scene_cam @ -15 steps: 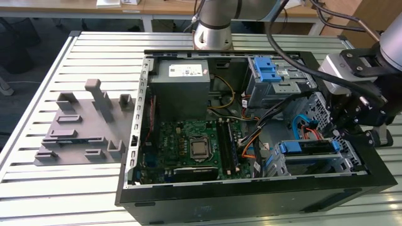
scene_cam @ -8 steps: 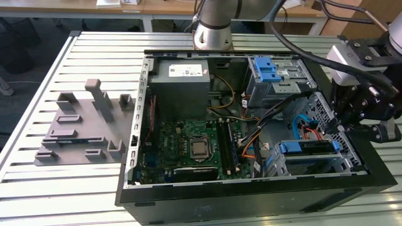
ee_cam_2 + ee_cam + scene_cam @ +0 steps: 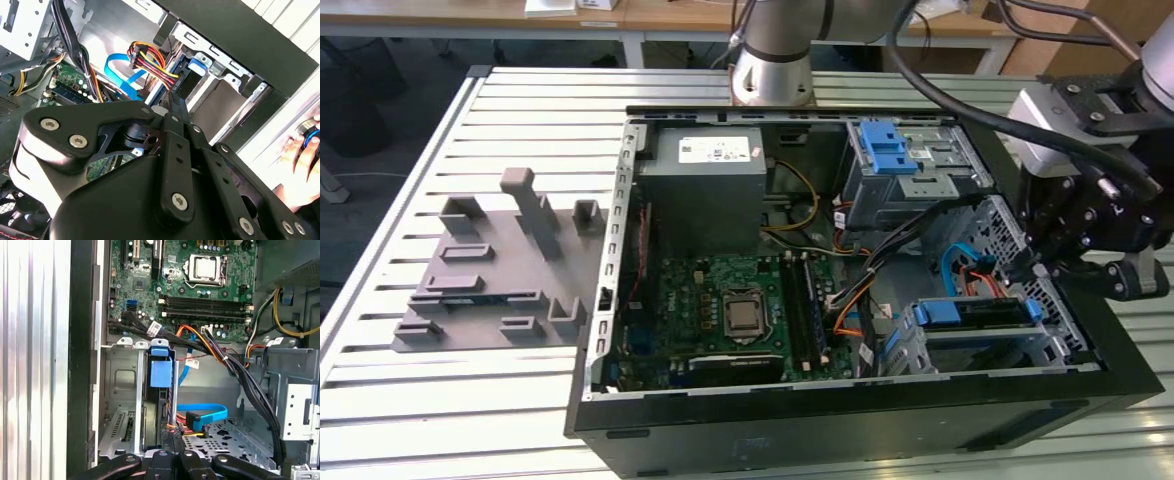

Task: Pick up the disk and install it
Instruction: 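Insert the second disk wire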

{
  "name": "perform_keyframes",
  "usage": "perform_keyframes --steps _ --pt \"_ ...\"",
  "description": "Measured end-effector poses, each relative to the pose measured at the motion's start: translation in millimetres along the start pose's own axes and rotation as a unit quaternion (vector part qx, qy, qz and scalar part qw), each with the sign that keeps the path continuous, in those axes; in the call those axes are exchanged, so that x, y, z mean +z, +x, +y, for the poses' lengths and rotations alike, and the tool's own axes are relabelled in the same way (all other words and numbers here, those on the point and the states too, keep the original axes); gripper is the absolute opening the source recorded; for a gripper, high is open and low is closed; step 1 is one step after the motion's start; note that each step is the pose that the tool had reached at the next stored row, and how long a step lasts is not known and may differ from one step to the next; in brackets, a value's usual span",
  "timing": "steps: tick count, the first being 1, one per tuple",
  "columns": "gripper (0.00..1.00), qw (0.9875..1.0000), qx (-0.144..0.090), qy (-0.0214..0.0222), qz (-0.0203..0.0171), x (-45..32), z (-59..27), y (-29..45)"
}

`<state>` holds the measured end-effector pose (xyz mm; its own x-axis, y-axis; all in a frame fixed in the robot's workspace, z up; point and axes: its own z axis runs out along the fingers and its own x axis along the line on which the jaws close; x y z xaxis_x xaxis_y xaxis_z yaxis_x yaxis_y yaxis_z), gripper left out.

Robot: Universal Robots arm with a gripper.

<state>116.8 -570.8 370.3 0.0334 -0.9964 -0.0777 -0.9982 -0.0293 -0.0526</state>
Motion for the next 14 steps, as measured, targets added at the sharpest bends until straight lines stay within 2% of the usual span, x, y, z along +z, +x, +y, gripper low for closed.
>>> perform_keyframes --steps 3,7,8,14 --pt "0.11 1.0000 0.000 -0.0002 0.0001 -0.2 3.3 -1.3" --pt "0.11 0.9999 0.001 -0.0116 -0.0003 0.3 3.2 -6.8" --pt "0.11 0.9999 0.001 -0.0134 -0.0004 0.5 3.4 -8.2" --pt "0.11 0.9999 0.001 -0.0139 -0.0003 1.5 7.7 -12.6"
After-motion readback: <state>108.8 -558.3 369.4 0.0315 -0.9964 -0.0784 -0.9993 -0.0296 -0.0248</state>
